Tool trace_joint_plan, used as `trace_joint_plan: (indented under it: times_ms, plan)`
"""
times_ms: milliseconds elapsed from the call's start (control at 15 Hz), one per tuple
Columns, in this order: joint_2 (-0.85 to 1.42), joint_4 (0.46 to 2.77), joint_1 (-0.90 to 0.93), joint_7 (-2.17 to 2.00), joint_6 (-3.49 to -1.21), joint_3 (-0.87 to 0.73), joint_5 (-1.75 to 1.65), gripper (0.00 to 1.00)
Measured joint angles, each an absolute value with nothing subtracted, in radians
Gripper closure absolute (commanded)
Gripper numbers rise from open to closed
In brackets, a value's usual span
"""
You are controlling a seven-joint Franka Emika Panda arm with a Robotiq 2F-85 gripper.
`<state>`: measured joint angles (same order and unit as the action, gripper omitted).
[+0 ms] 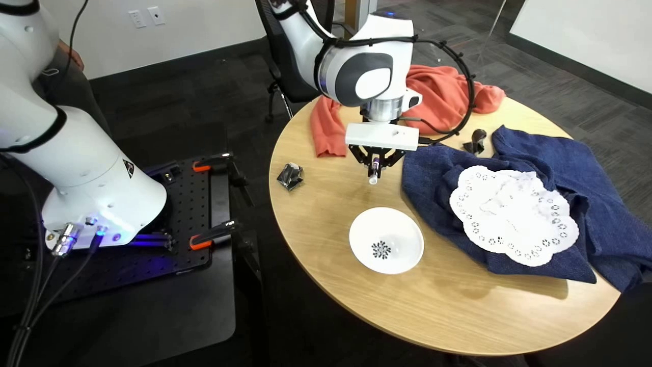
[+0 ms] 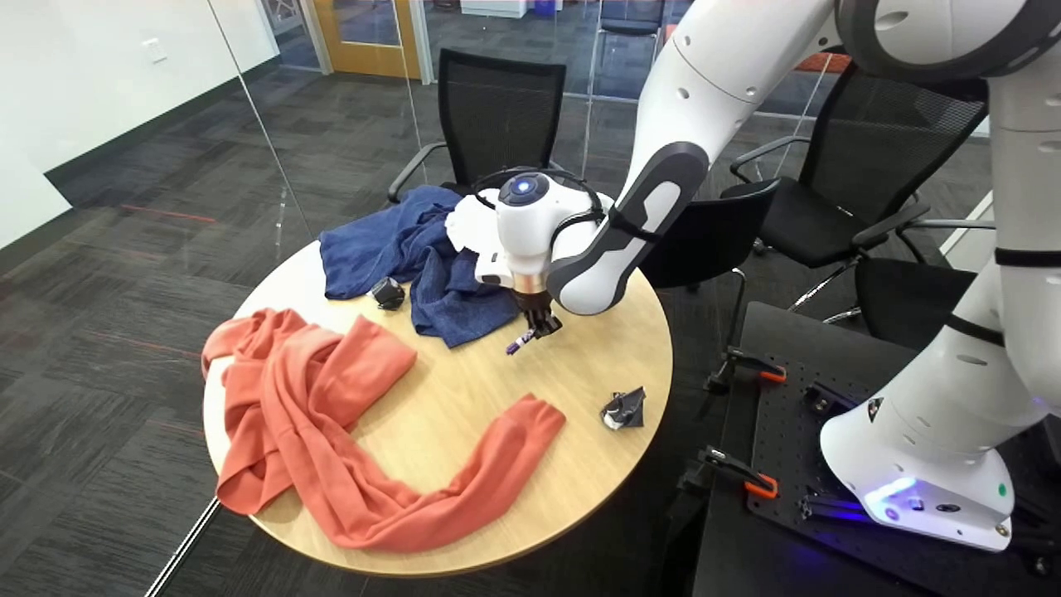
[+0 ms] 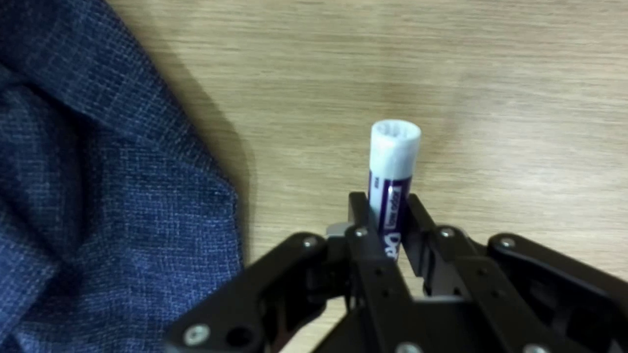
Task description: Pick the marker from the bowl and put it on the table
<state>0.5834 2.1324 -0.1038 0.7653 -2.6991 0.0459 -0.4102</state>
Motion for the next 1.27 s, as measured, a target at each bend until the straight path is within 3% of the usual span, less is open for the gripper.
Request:
trace_joint_plan:
  times_ms: [133, 533, 1267]
  plan:
    - [0.586, 2.129, -0.106, 0.766, -2.700, 0.049, -0.404, 0.47]
    - [0.578, 2.130, -0.110, 0.766, -2.729, 0.065, -0.382, 0.01]
    - [0.500, 2.182, -0.120, 0.766, -2.811, 0.083, -0.371, 0.00]
